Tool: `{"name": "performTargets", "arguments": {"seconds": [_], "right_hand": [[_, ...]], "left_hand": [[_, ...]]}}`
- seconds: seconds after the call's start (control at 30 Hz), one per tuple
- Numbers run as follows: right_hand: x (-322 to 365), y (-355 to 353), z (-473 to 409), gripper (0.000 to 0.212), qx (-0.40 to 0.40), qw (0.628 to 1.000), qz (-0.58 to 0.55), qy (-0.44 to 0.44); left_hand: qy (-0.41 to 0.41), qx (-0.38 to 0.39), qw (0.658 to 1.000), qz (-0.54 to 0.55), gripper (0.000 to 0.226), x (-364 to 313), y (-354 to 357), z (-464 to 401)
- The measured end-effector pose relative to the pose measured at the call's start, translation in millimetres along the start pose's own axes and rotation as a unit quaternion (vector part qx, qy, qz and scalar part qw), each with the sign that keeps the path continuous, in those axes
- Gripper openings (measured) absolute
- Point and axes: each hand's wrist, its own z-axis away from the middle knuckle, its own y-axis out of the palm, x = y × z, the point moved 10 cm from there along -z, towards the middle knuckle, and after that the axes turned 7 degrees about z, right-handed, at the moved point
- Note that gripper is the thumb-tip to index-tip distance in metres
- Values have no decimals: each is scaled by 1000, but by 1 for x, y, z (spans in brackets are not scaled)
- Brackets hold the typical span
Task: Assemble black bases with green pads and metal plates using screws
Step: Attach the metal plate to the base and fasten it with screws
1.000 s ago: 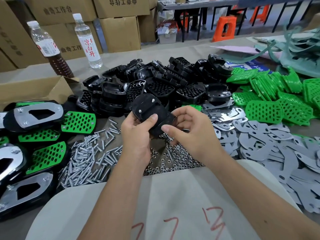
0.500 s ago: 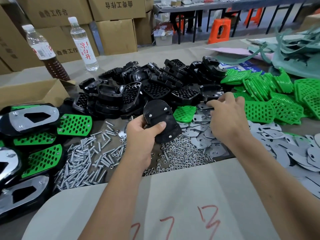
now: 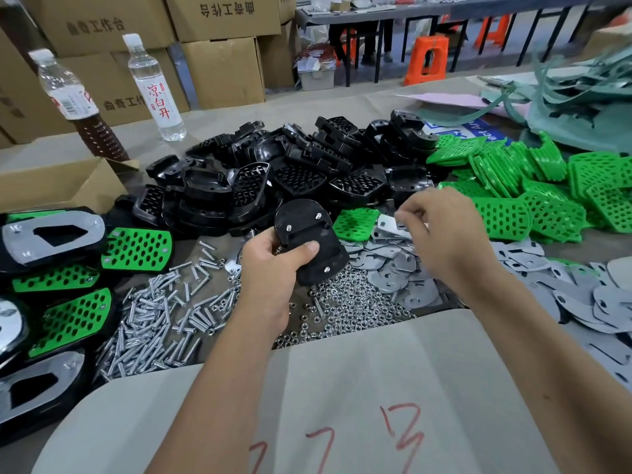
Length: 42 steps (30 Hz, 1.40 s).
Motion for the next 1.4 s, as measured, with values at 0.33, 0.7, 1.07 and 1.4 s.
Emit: {"name": "performTargets", "arguments": {"seconds": [0.33,0.7,1.07,1.4], "right_hand": [[-68,-34,6,33,-15,985,-68,158],[-114,-77,39,20,257,943,112,179],[-84,-31,61,64,259,949,36,176],[-24,-43,14,31,40,890,-424,164]], "left_hand": [[10,8,1000,2,30,-2,1,1],[45,132,990,28,35,-11,68,25],[-31,97,995,-6,30,37,111,29],[35,-39,997,-53,32,8,29,14]]}}
